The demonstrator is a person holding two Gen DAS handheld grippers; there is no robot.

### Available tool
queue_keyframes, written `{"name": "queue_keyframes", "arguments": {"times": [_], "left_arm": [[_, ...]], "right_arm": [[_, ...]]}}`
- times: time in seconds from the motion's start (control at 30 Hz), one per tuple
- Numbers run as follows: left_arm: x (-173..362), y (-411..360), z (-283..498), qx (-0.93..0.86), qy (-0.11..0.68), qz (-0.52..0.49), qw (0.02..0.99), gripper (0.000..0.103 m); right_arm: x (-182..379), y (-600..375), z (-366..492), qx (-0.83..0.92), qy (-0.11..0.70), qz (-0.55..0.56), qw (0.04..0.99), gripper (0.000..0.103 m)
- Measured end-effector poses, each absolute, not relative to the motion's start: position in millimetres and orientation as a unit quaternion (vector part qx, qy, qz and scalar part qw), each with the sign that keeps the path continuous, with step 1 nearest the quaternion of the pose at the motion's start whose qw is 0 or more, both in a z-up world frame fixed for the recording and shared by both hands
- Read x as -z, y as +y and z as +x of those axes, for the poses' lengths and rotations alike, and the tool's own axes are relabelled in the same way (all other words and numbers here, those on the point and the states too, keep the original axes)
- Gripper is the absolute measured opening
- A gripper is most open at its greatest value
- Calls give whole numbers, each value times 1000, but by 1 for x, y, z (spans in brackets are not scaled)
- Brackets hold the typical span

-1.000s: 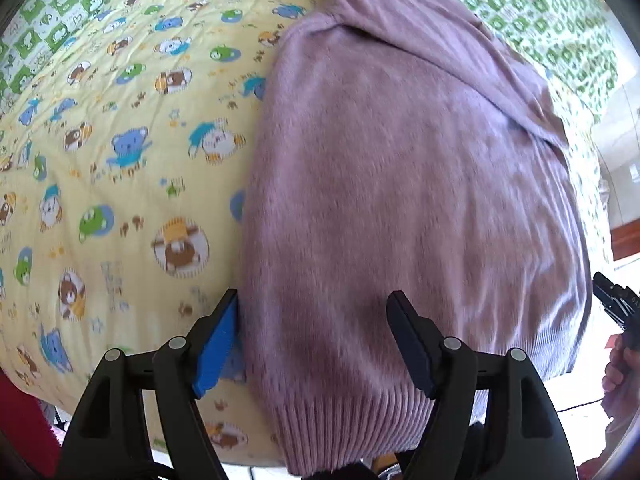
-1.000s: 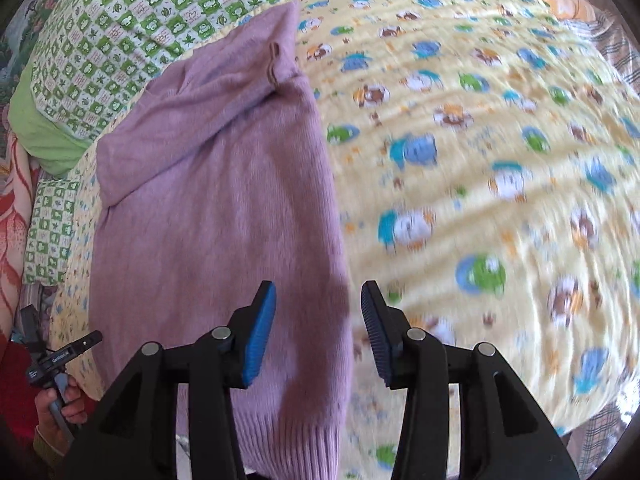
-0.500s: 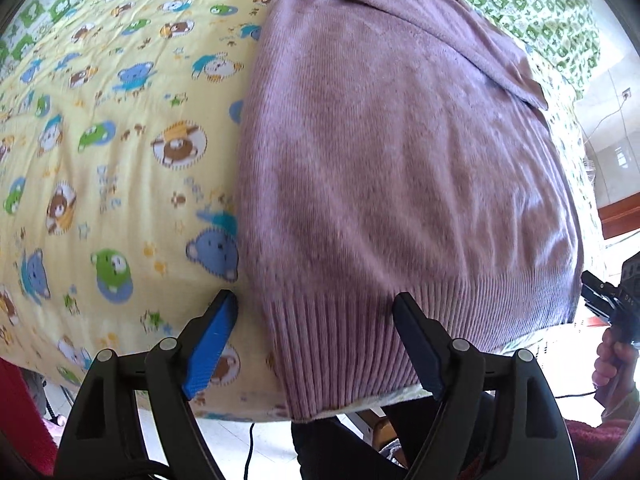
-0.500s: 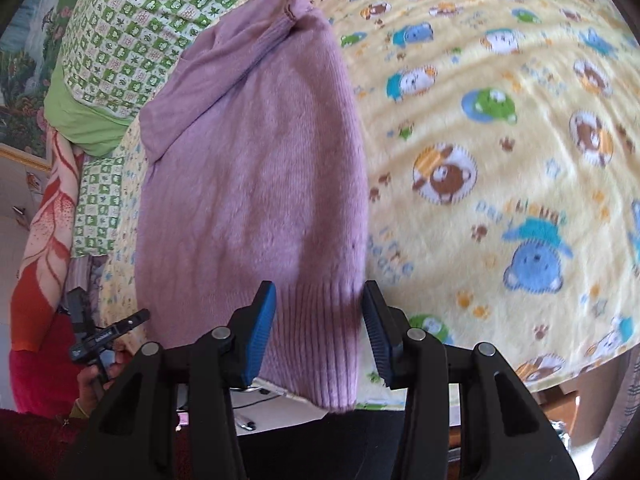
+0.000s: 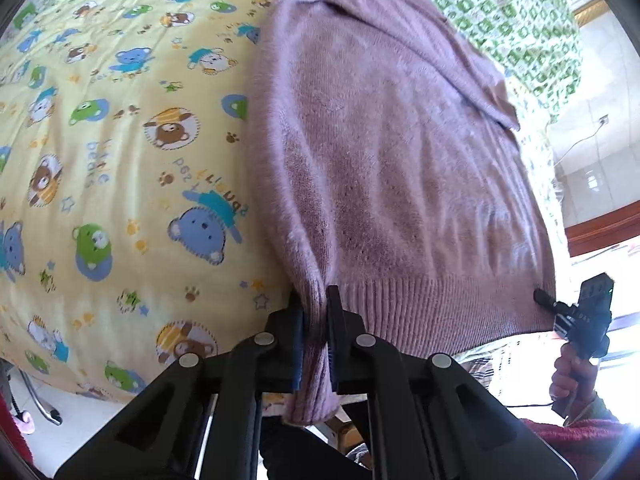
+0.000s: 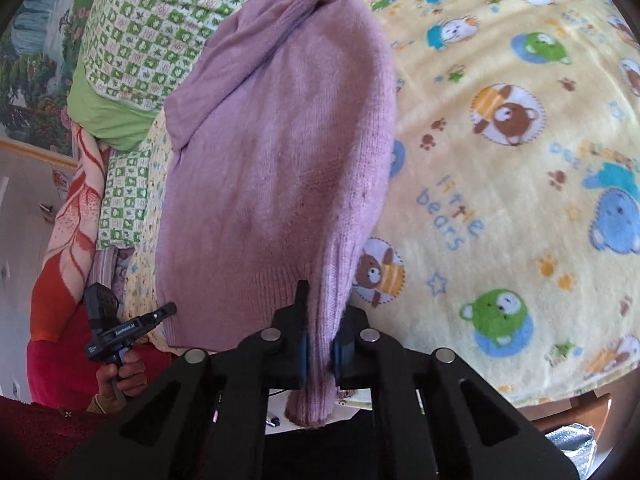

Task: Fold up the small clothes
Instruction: 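Grasp the hem ribbing with both grippers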

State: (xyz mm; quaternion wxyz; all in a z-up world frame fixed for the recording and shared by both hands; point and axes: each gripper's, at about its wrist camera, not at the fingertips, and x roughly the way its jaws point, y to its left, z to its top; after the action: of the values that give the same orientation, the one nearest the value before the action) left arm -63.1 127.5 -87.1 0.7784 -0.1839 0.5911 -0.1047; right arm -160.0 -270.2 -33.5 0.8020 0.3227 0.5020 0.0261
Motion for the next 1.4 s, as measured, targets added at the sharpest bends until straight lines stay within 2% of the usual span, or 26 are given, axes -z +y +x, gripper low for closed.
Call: {"name": "queue_keyframes", "arguments": {"times": [0.27, 0.57, 0.8, 1.07, 1.4], "left_arm": [[87, 135, -66, 119, 584, -205, 777, 4], [17, 136, -32, 155, 509, -231, 815, 4], [-26, 140, 52, 153, 447, -235, 849, 4], [-46, 125, 165, 135, 415, -224, 871, 4], [-33, 111, 301, 92, 421, -216, 876, 4]], "right_arm": [[23, -283, -174, -31, 493, 339, 801, 7], [-34, -282, -134, -87, 424, 355, 829, 7], [-72, -298, -67, -96, 370, 355, 853, 7], [-96, -330, 47, -67, 336, 334, 878, 7], [-93, -363, 170, -35, 331, 328, 884, 7]]}}
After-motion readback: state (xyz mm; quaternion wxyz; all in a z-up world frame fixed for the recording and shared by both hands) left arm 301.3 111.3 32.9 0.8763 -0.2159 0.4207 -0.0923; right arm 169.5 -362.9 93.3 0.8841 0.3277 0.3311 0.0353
